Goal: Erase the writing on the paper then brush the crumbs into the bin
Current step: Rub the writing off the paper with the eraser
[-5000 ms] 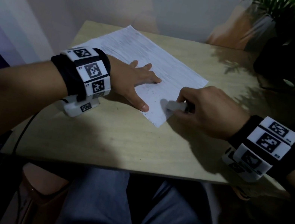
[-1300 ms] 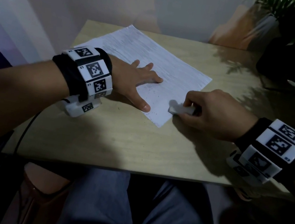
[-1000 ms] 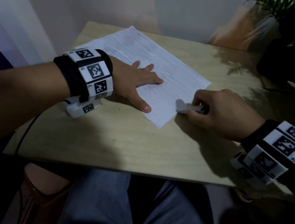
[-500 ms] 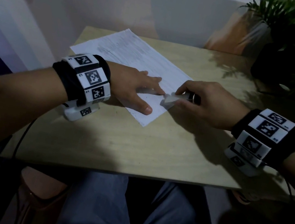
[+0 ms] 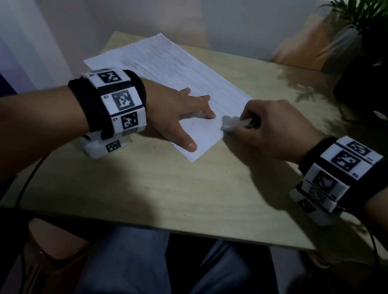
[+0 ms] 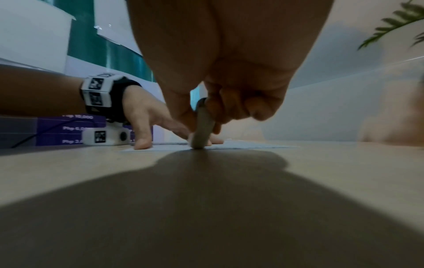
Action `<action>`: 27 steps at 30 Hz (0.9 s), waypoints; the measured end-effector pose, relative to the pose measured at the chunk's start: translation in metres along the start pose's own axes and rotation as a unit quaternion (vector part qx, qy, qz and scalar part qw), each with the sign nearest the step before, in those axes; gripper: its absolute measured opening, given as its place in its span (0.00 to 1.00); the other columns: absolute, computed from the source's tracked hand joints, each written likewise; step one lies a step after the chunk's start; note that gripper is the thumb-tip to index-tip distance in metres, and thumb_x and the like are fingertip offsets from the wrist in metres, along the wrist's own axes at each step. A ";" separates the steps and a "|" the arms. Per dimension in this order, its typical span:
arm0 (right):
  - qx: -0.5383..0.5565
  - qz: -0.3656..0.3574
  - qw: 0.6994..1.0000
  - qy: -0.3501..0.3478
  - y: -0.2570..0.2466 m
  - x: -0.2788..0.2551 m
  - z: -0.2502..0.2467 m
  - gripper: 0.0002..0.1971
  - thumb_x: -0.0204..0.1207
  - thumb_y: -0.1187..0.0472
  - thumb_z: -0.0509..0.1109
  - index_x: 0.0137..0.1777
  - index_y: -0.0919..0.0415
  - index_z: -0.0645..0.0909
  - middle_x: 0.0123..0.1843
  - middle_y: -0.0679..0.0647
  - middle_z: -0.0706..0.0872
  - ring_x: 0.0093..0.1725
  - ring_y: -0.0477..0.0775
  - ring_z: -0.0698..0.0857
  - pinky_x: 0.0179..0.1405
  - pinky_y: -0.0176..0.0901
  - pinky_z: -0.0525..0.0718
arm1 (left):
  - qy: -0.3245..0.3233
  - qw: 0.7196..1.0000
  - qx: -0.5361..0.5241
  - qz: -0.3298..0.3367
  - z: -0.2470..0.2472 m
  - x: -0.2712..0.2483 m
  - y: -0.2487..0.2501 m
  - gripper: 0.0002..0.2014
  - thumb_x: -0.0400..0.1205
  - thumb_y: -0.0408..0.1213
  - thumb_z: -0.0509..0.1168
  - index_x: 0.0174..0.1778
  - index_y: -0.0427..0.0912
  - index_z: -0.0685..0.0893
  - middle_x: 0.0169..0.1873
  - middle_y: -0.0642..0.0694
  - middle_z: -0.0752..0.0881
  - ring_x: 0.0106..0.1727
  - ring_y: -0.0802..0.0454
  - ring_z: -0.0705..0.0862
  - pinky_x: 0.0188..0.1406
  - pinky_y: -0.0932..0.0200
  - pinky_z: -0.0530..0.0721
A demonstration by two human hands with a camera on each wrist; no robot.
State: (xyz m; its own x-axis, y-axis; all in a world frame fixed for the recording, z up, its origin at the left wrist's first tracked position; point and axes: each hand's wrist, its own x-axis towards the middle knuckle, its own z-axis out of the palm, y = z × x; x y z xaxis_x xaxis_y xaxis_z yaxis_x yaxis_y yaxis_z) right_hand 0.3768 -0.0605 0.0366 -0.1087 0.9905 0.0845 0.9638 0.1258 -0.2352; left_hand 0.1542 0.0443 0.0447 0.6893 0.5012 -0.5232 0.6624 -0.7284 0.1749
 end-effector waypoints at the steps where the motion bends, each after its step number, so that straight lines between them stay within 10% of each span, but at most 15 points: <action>1: -0.018 0.006 1.000 0.018 0.002 0.002 0.001 0.18 0.75 0.39 0.73 0.42 0.54 0.80 0.35 0.49 0.83 0.38 0.58 0.81 0.36 0.50 0.79 | 0.000 1.000 -0.001 0.001 0.000 0.000 0.000 0.46 0.77 0.68 0.69 0.88 0.69 0.51 0.89 0.62 0.37 0.90 0.51 0.36 0.89 0.39 0.49; 6: 0.036 -0.092 0.994 -0.048 -0.016 -0.007 0.004 0.16 0.75 0.37 0.72 0.47 0.51 0.85 0.35 0.45 0.84 0.33 0.48 0.79 0.36 0.44 0.77 | 0.001 1.000 -0.004 0.004 0.001 0.000 -0.001 0.46 0.77 0.67 0.70 0.88 0.68 0.51 0.89 0.62 0.37 0.90 0.51 0.36 0.89 0.40 0.50; 11: 0.020 -0.014 1.000 0.014 0.004 0.007 0.003 0.20 0.74 0.36 0.68 0.52 0.51 0.85 0.37 0.46 0.84 0.40 0.55 0.83 0.41 0.50 0.82 | -0.002 1.000 0.004 0.005 0.000 0.000 0.000 0.47 0.78 0.68 0.69 0.88 0.67 0.50 0.89 0.61 0.37 0.90 0.50 0.37 0.89 0.37 0.49; 16: 0.077 -0.043 0.996 -0.017 -0.004 0.002 0.002 0.20 0.73 0.34 0.70 0.54 0.48 0.86 0.37 0.41 0.84 0.37 0.39 0.81 0.39 0.39 0.78 | 0.011 1.000 0.009 0.015 -0.001 -0.002 0.004 0.46 0.78 0.66 0.69 0.89 0.65 0.52 0.90 0.53 0.36 0.91 0.46 0.41 0.88 0.39 0.51; 22: 0.037 -0.024 0.999 0.019 0.002 0.010 0.001 0.21 0.75 0.36 0.70 0.51 0.53 0.88 0.43 0.50 0.88 0.43 0.54 0.84 0.44 0.49 0.82 | -0.014 1.000 0.018 0.002 0.000 -0.001 0.003 0.49 0.78 0.68 0.66 0.88 0.68 0.42 0.89 0.53 0.32 0.90 0.46 0.35 0.89 0.41 0.45; 27: 0.089 -0.051 0.994 -0.045 -0.009 0.002 -0.002 0.17 0.72 0.37 0.75 0.49 0.49 0.88 0.39 0.45 0.87 0.38 0.45 0.81 0.38 0.32 0.76 | -0.026 0.999 0.030 -0.004 -0.002 -0.002 0.004 0.49 0.79 0.68 0.65 0.89 0.67 0.41 0.88 0.51 0.30 0.89 0.44 0.34 0.87 0.41 0.43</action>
State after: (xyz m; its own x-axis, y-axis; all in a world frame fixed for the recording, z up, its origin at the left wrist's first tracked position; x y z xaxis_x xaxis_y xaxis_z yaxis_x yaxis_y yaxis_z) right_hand 0.3683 -0.0600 0.0403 -0.2322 0.9721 0.0319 0.8889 0.2254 -0.3989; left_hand 0.1561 0.0409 0.0482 0.6677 0.4831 -0.5664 0.6475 -0.7523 0.1217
